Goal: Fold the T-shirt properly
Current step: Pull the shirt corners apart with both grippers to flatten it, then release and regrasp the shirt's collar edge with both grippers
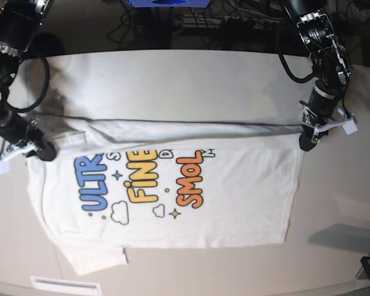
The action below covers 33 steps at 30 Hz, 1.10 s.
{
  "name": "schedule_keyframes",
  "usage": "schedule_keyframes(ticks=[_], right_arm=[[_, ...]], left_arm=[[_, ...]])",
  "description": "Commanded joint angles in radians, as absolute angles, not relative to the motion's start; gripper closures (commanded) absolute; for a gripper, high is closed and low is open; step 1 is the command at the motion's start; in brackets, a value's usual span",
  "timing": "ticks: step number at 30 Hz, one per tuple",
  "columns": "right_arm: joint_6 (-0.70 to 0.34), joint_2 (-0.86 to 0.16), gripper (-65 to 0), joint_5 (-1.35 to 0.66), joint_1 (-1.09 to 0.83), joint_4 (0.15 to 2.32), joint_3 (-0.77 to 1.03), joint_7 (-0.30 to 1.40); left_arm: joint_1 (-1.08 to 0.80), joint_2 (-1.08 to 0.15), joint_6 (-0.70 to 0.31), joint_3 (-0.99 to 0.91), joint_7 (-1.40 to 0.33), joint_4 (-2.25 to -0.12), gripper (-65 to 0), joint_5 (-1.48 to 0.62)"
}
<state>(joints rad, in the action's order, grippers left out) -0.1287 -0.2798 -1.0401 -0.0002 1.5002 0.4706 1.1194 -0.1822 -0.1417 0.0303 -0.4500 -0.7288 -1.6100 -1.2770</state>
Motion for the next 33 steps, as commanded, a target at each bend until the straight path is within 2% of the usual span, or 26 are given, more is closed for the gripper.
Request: schedule_keyframes(ticks=[1,8,18,20,22,27,29,33], right_arm=[[-0.130,-0.303,-0.3,-1.058,0.030,1.503,0.464,1.099],[-0.131,-0.300,-0.4,-0.963,0.071,1.471,0.450,1.101],[-0.131,-0.298,-1.2,-0.955,0.104,1.468,0.450,1.099],[-0.131,-0.298,-4.6,-0.955,0.107,1.468,0.450,1.099],[-0.131,-0.298,-11.3,-0.955,0.108,1.468,0.455,1.099],[-0.134,-0.297,-29.2,-0.960,0.119,1.468,0.453,1.038],[-0.137,-0.297,-34.1,-0.960,0.119,1.468,0.452,1.000],[-0.148,-0.302,-34.7,-0.955,0.119,1.474,0.449,0.964]], left_arm=[[-0.160,-0.154,0.022,-0.453,-0.714,-1.616,0.0,-1.293],[-0.120,-0.154,0.022,-0.453,-0.711,-1.541,0.0,-1.291],[-0.067,-0.154,0.022,-0.455,-0.710,-1.524,-0.3,-1.285],[-0.062,-0.154,0.022,-0.455,-0.710,-1.511,-0.5,-1.288],[-0.041,-0.154,0.022,-0.455,-0.710,-1.484,-1.5,-1.291],[0.012,-0.156,0.022,-0.455,-0.708,-1.419,-17.3,-1.291],[0.038,-0.156,0.022,-0.461,-0.707,-1.397,-22.0,-1.287],[0.094,-0.157,0.022,-0.518,-0.707,-1.363,-24.0,-1.285]])
